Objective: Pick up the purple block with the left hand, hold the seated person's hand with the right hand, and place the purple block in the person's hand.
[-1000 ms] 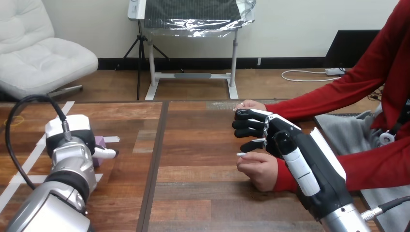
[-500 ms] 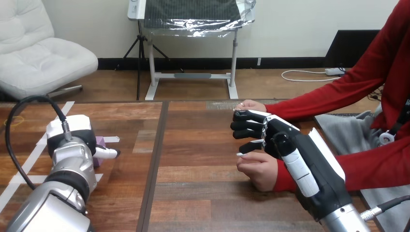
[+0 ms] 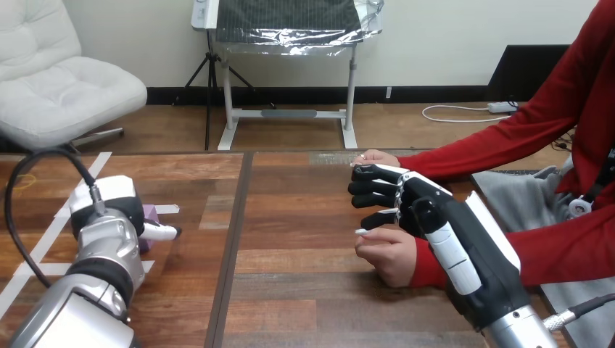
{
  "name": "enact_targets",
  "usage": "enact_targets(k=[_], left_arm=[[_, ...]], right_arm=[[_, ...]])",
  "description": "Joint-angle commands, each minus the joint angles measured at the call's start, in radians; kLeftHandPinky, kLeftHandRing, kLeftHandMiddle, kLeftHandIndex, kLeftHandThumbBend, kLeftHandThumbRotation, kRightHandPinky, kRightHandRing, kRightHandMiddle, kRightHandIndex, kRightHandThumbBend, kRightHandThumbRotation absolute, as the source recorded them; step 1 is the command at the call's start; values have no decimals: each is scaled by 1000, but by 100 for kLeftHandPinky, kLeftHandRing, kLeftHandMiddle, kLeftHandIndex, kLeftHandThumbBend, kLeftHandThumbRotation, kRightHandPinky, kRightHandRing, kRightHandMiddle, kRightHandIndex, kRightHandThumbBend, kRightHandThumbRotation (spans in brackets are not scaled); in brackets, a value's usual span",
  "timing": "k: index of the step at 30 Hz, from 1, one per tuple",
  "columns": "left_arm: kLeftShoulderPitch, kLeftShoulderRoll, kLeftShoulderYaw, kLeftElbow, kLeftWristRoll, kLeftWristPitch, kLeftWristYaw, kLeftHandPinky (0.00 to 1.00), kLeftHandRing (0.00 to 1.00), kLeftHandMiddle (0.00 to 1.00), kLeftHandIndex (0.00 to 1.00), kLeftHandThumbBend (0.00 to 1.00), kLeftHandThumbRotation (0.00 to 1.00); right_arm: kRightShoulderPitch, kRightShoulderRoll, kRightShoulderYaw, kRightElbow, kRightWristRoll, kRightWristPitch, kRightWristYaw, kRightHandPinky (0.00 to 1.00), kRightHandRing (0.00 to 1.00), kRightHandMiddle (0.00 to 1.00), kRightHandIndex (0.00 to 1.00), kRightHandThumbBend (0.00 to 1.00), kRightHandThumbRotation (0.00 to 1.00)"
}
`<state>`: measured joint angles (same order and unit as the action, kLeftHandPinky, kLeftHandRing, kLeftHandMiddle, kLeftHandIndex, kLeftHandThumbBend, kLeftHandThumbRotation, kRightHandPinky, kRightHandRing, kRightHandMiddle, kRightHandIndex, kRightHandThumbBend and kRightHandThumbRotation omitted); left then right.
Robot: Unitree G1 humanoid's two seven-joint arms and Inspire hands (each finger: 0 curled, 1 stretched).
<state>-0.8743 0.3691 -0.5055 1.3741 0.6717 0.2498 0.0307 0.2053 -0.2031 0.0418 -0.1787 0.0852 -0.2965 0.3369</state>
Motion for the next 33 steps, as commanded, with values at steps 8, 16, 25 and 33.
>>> enact_targets(k=[8, 16, 25, 33], left_arm=[[-17, 3, 37, -25, -32, -40, 40, 83, 84, 84, 81, 65, 59], [-15, 4, 48, -29, -46, -56, 59, 78, 80, 80, 77, 66, 56], [-16, 5, 64, -30, -55, -67, 65, 71, 75, 75, 73, 64, 56], [-19, 7, 74, -33, -65, -72, 86, 62, 67, 68, 67, 64, 55]], right_arm=[[-51, -5, -13, -37, 12, -17, 1, 63, 74, 76, 77, 80, 100], [-54, -1, -11, -33, 12, -14, -1, 63, 74, 75, 77, 79, 100], [-57, 4, -9, -32, 12, -10, -3, 62, 73, 75, 76, 80, 100], [-60, 6, -10, -26, 16, -12, -3, 62, 73, 75, 76, 81, 100]])
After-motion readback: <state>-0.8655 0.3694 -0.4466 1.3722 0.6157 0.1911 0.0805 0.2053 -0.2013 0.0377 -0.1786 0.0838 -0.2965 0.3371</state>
